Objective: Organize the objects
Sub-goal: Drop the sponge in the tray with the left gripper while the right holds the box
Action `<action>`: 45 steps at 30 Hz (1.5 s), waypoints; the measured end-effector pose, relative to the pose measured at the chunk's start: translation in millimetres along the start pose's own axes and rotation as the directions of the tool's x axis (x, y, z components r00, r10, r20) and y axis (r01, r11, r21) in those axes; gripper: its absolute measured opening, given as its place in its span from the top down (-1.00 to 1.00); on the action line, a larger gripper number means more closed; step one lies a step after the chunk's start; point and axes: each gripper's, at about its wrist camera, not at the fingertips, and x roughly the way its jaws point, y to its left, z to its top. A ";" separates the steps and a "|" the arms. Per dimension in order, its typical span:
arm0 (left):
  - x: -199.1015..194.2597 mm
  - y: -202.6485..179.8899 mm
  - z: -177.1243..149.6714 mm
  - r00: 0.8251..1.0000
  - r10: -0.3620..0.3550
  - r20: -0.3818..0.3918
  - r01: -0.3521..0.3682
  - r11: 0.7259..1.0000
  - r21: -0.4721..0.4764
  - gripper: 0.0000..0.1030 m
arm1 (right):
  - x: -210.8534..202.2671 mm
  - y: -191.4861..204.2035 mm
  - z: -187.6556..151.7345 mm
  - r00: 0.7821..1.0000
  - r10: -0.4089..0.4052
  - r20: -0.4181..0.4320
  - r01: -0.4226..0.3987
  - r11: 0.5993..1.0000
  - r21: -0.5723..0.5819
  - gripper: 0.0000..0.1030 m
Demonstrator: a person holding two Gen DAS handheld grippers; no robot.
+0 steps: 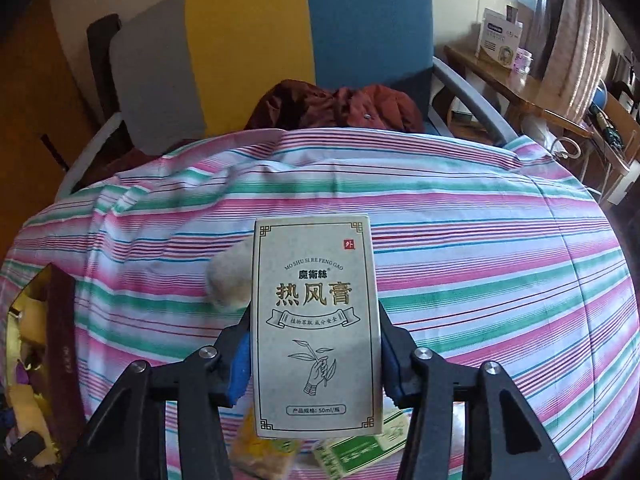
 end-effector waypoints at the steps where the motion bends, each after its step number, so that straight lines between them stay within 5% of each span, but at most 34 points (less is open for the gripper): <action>1: -3.2 1.9 -1.2 1.000 0.004 0.006 -0.004 1.000 -0.001 -0.08 | -4.4 10.5 -3.8 0.999 0.033 -0.002 -0.033 0.999 -0.014 -0.01; 6: -27.3 21.7 -12.0 0.999 0.025 0.045 -0.023 0.999 -0.025 -0.08 | -4.1 77.8 -42.5 0.983 0.162 -0.086 -0.172 0.976 -0.137 -0.01; 10: -54.9 55.7 -25.3 0.995 0.065 0.077 -0.058 0.994 -0.088 -0.08 | 11.2 121.1 -83.7 0.975 0.167 -0.148 -0.197 0.956 -0.219 -0.01; 22: -134.1 194.9 -76.2 0.952 0.280 0.123 -0.216 0.900 -0.377 -0.08 | 22.5 130.0 -112.3 0.983 0.142 -0.113 -0.168 0.950 -0.264 0.01; 27: -120.5 200.8 -74.9 0.956 0.283 0.082 -0.235 0.899 -0.370 -0.08 | 22.2 129.8 -112.3 0.982 0.150 -0.116 -0.176 0.949 -0.262 0.01; 32: -89.3 184.1 -48.4 0.960 0.276 0.054 -0.251 0.927 -0.278 -0.08 | 22.3 129.5 -112.3 0.981 0.153 -0.119 -0.180 0.947 -0.265 0.01; 39: -32.1 187.1 -32.1 0.958 0.276 -0.083 -0.287 0.932 -0.221 -0.09 | 22.9 132.1 -111.3 0.978 0.164 -0.126 -0.193 0.944 -0.268 0.01; 45: -15.1 195.0 -41.3 0.929 0.343 -0.138 -0.366 0.909 -0.201 -0.19 | 21.9 135.0 -112.5 0.976 0.176 -0.130 -0.206 0.938 -0.278 0.01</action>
